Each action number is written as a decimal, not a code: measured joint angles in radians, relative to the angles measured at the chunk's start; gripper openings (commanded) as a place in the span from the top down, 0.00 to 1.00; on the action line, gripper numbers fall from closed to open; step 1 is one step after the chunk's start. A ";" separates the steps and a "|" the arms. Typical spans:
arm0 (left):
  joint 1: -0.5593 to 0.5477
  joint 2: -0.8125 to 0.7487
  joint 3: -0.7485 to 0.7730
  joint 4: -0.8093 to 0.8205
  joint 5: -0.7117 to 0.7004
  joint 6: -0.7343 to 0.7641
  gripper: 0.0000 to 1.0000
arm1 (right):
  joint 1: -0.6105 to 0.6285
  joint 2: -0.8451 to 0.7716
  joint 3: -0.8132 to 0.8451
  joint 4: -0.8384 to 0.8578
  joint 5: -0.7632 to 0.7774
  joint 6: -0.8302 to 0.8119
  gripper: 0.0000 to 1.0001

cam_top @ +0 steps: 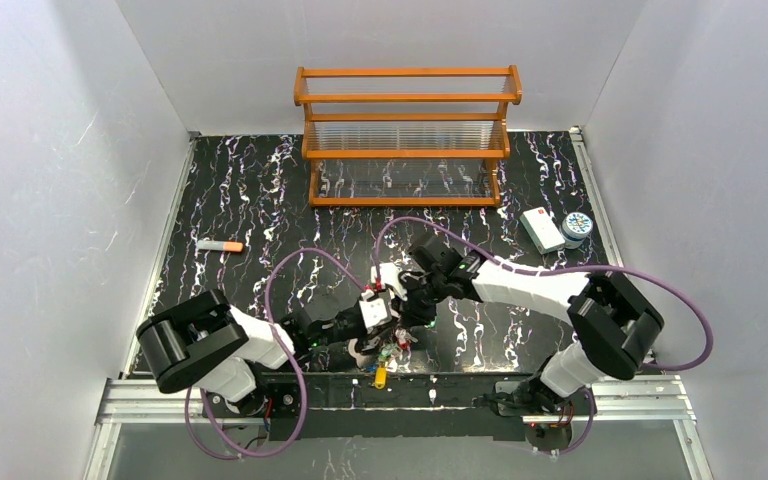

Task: Put the keys on the keyring
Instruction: Adjust the key on the keyring.

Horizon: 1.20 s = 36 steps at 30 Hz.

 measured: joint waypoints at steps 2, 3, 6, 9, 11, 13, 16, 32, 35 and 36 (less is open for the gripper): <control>0.000 -0.012 -0.019 0.023 -0.018 -0.018 1.00 | -0.016 -0.026 -0.033 0.038 -0.010 0.015 0.61; 0.000 -0.023 -0.032 0.039 -0.026 -0.029 1.00 | -0.030 -0.046 -0.054 0.058 -0.019 0.023 0.60; 0.000 -0.047 -0.078 0.103 -0.053 -0.065 1.00 | -0.077 -0.103 -0.111 0.116 -0.053 0.044 0.59; 0.000 -0.053 -0.118 0.172 -0.070 -0.101 1.00 | -0.120 -0.156 -0.166 0.175 -0.099 0.061 0.60; 0.000 -0.053 -0.130 0.203 -0.074 -0.118 1.00 | -0.128 -0.185 -0.190 0.208 -0.130 0.069 0.60; 0.000 -0.053 -0.135 0.231 -0.077 -0.133 1.00 | -0.128 -0.210 -0.206 0.237 -0.158 0.071 0.60; 0.000 -0.053 -0.135 0.261 -0.079 -0.145 1.00 | -0.128 -0.254 -0.226 0.293 -0.191 0.074 0.60; -0.001 -0.068 -0.135 0.295 -0.074 -0.168 1.00 | -0.128 -0.224 -0.230 0.364 -0.217 0.081 0.72; -0.001 -0.071 -0.134 0.298 -0.072 -0.170 1.00 | -0.128 -0.215 -0.230 0.366 -0.220 0.088 0.78; -0.001 -0.071 -0.134 0.299 -0.071 -0.171 1.00 | -0.128 -0.212 -0.230 0.369 -0.221 0.091 0.82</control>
